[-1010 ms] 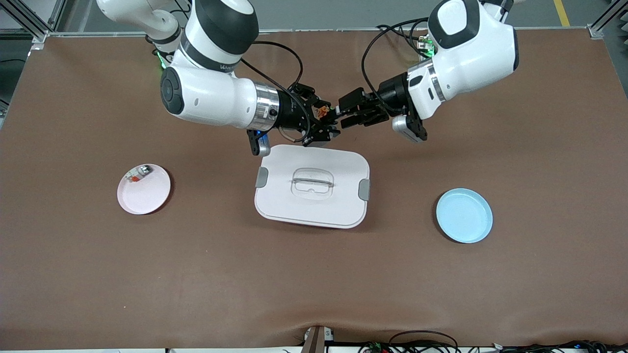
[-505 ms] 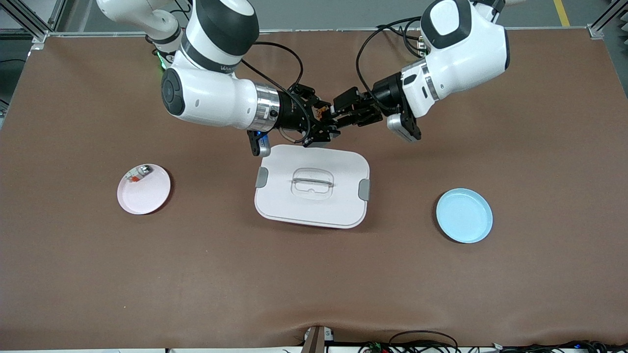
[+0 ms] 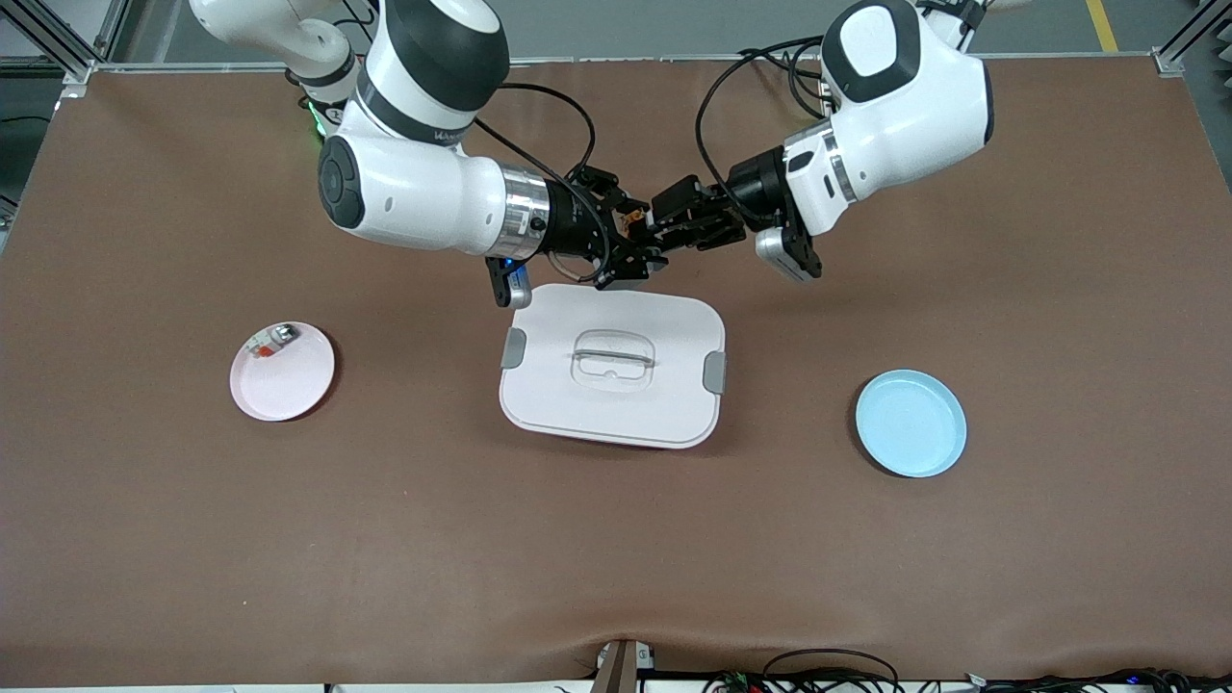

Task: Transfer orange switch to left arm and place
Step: 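Grasp the switch with the left gripper from the right gripper above the box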

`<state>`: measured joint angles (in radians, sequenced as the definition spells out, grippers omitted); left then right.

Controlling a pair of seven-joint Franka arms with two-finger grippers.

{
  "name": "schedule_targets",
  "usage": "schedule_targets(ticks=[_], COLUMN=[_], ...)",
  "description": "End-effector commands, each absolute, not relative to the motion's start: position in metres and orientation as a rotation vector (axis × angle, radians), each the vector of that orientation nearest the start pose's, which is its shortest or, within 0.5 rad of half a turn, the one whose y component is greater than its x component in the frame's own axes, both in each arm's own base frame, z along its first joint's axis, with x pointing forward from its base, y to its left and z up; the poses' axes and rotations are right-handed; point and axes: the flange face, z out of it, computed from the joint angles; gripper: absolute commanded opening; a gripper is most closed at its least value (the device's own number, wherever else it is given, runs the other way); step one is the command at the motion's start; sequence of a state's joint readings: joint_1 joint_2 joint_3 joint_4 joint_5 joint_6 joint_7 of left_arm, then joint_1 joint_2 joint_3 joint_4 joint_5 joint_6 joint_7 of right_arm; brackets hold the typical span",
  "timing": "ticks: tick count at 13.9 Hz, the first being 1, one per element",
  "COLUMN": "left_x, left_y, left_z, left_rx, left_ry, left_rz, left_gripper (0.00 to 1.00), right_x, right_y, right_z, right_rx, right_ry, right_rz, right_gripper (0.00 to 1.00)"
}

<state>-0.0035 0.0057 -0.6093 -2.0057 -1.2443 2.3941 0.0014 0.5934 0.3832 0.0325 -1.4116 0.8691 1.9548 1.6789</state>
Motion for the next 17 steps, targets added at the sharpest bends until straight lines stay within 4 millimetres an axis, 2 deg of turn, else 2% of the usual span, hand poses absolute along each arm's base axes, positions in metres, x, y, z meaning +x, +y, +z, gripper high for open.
schedule_targets(ticks=[1, 2, 4, 5, 6, 7, 13, 14, 15, 17], left_x=[0.4754, 0.4763, 0.4758, 0.476, 0.4742, 0.4744, 0.4759, 0.4782, 0.4796, 0.4821], left_y=[-0.3522, -0.3515, -0.3519, -0.3519, -0.3541, -0.3541, -0.3528, -0.3497, -0.3477, -0.3462], left_z=[0.4944, 0.4939, 0.4932, 0.4925, 0.4932, 0.4925, 0.4925, 0.4926, 0.4925, 0.4895], left_rx=[2.077, 2.077, 2.078, 2.078, 2.079, 2.079, 2.09, 2.093, 2.096, 2.161], left_ry=[0.216, 0.221, 0.222, 0.222, 0.217, 0.218, 0.195, 0.174, 0.157, 0.088], left_rz=[0.032, 0.039, 0.038, 0.037, 0.035, 0.034, 0.049, 0.071, 0.084, 0.113], left_gripper=[0.54, 0.52, 0.41, 0.3, 0.12, 0.0, 0.0, 0.0, 0.0, 0.0], right_x=[0.5396, 0.5404, 0.5404, 0.5404, 0.5404, 0.5403, 0.5397, 0.5395, 0.54, 0.5411], right_y=[0.4521, 0.4513, 0.4514, 0.4514, 0.4514, 0.4514, 0.4514, 0.4514, 0.4506, 0.4491], right_z=[0.5282, 0.529, 0.5297, 0.5297, 0.5297, 0.5297, 0.5313, 0.5312, 0.5311, 0.5317], right_rx=[-1.942, -1.94, -1.938, -1.938, -1.938, -1.94, -1.941, -1.943, -1.943, -1.942], right_ry=[1.549, 1.549, 1.549, 1.549, 1.549, 1.549, 1.546, 1.544, 1.545, 1.546], right_rz=[0.96, 0.959, 0.958, 0.958, 0.958, 0.96, 0.96, 0.961, 0.962, 0.962], right_gripper=[0.15, 0.15, 0.15, 0.15, 0.15, 0.15, 0.15, 0.25, 0.28, 0.57])
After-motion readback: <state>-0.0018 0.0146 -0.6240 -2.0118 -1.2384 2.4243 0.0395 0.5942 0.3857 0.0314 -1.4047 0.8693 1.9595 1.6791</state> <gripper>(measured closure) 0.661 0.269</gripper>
